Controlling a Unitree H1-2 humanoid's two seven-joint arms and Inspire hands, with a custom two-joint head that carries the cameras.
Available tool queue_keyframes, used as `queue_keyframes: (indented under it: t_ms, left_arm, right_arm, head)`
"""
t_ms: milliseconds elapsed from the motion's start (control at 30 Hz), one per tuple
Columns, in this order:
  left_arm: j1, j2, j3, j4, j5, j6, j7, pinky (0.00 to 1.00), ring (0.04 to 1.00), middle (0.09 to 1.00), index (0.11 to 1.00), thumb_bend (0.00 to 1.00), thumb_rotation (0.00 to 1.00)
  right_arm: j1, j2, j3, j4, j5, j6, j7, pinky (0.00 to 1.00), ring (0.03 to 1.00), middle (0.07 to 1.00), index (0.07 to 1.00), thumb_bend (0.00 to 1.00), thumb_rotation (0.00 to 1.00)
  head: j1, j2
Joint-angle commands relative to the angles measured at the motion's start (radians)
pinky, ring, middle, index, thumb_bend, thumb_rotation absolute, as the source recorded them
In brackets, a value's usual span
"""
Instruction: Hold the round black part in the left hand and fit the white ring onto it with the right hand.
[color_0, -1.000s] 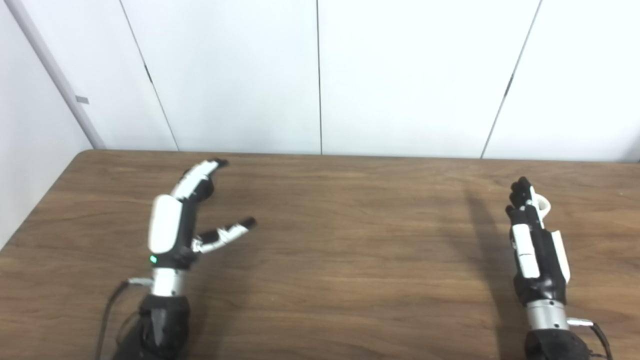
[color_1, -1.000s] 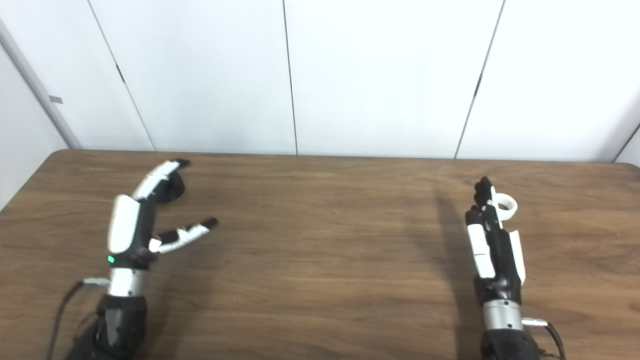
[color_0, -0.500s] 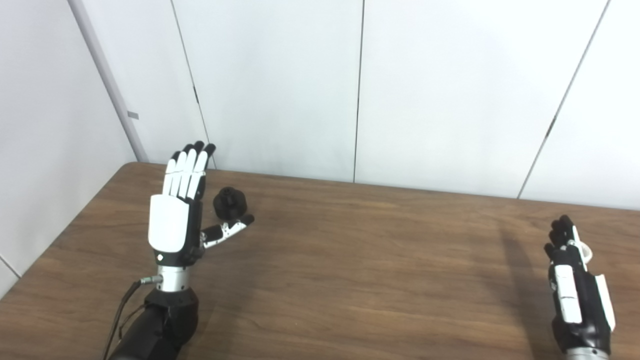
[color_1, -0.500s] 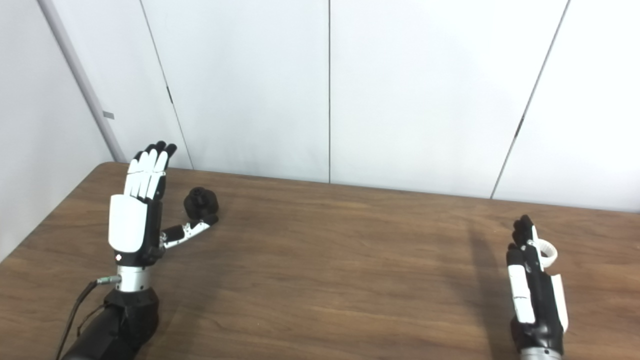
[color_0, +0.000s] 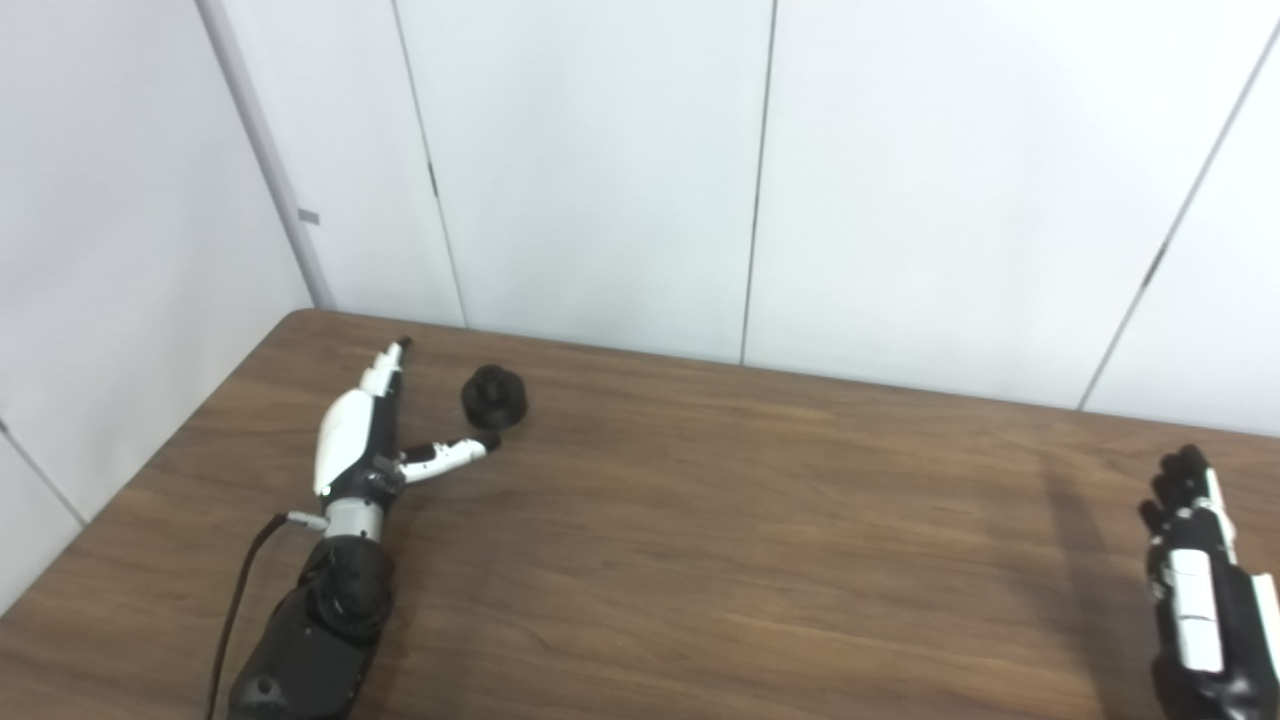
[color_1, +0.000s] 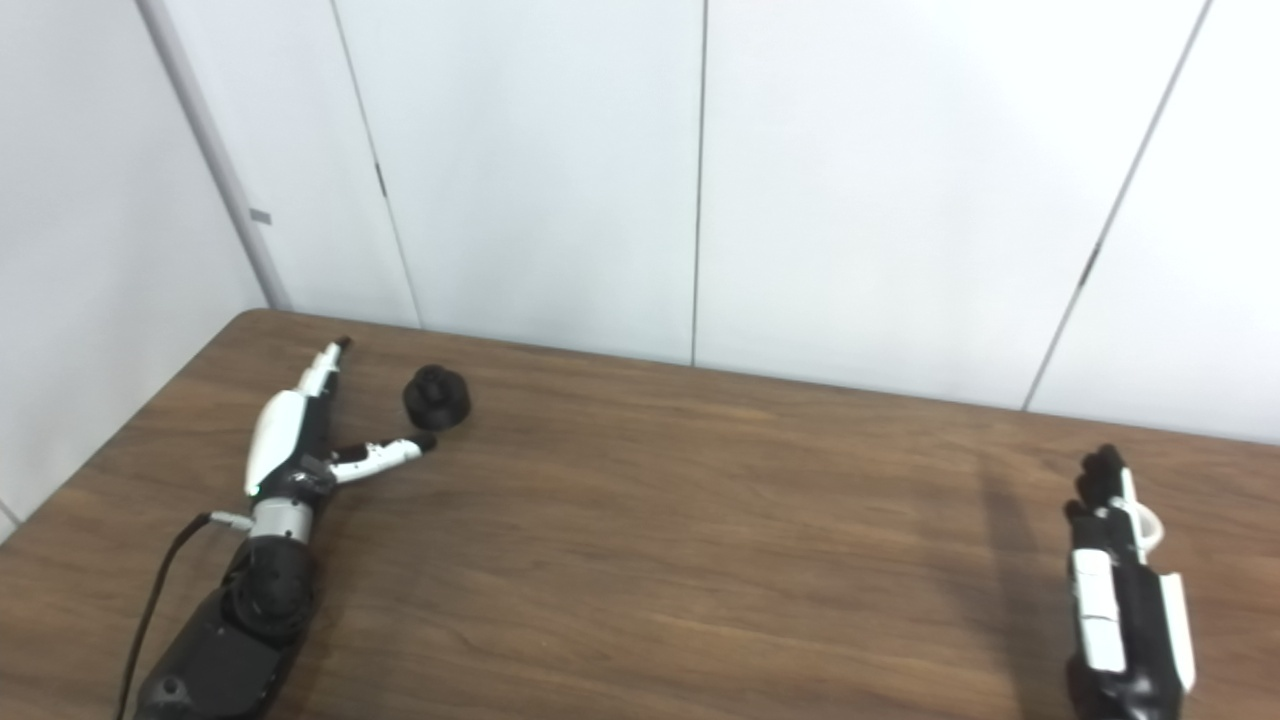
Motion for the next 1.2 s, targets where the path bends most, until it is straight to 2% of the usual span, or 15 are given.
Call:
queue_keyframes:
  t_ms: [0, 100, 233, 367, 500, 667, 800, 967, 1167]
  left_arm:
    - [-0.039, 0.071, 0.011, 0.012, -0.020, 0.021, -0.045, 0.96, 0.994, 1.000, 1.000, 1.00, 0.40]
    - [-0.050, 0.109, 0.003, 0.013, -0.033, 0.051, -0.120, 0.91, 0.987, 1.000, 1.000, 1.00, 0.41]
    - [-0.064, 0.144, -0.007, 0.026, -0.047, 0.047, -0.177, 0.87, 0.977, 1.000, 0.985, 1.00, 0.42]
    - [-0.072, 0.175, -0.010, 0.024, -0.089, 0.049, -0.268, 0.89, 0.999, 1.000, 0.976, 1.00, 0.41]
    - [-0.085, 0.198, -0.014, 0.047, -0.099, 0.013, -0.304, 0.91, 0.987, 0.992, 0.941, 1.00, 0.36]
    - [-0.110, 0.216, -0.046, 0.090, -0.067, -0.023, -0.297, 0.91, 0.969, 0.970, 0.873, 1.00, 0.32]
    - [-0.127, 0.228, -0.094, 0.114, 0.005, -0.043, -0.259, 0.88, 0.947, 0.949, 0.837, 1.00, 0.32]
    - [-0.146, 0.225, -0.134, 0.141, 0.060, -0.055, -0.214, 0.97, 0.973, 0.939, 0.816, 1.00, 0.32]
    - [-0.168, 0.198, -0.160, 0.184, 0.079, -0.064, -0.183, 1.00, 0.983, 0.939, 0.809, 1.00, 0.31]
  right_arm:
    - [0.058, -0.005, -0.007, 0.082, -0.009, -0.032, 0.003, 1.00, 0.999, 0.979, 1.000, 0.41, 0.90]
    - [0.057, -0.007, -0.007, 0.081, -0.007, -0.039, 0.003, 1.00, 0.999, 0.982, 1.000, 0.41, 0.91]
    - [0.058, -0.008, -0.005, 0.076, 0.012, -0.033, 0.015, 1.00, 0.999, 0.985, 1.000, 0.39, 0.91]
    - [0.061, -0.007, -0.006, 0.064, 0.036, -0.027, 0.029, 1.00, 1.000, 0.999, 1.000, 0.37, 0.90]
    - [0.065, -0.003, -0.007, 0.048, 0.037, -0.008, 0.030, 1.00, 1.000, 1.000, 1.000, 0.39, 0.90]
    - [0.069, -0.002, -0.005, 0.040, 0.012, -0.017, 0.020, 1.00, 0.996, 0.991, 1.000, 0.38, 0.92]
    - [0.074, 0.001, -0.007, 0.022, 0.017, 0.003, 0.022, 1.00, 0.994, 0.990, 1.000, 0.40, 0.90]
    - [0.077, 0.001, -0.009, 0.020, 0.024, -0.005, 0.027, 1.00, 0.994, 0.986, 1.000, 0.38, 0.87]
    - [0.087, -0.001, -0.008, -0.002, -0.005, 0.011, 0.014, 1.00, 0.981, 0.976, 1.000, 0.38, 0.88]
  head:
    - [0.007, 0.003]
    - [0.010, 0.006]
    - [0.015, 0.011]
    - [0.020, 0.012]
    - [0.017, 0.019]
    - [0.008, 0.024]
    - [0.000, 0.029]
    - [-0.009, 0.033]
    - [-0.016, 0.041]
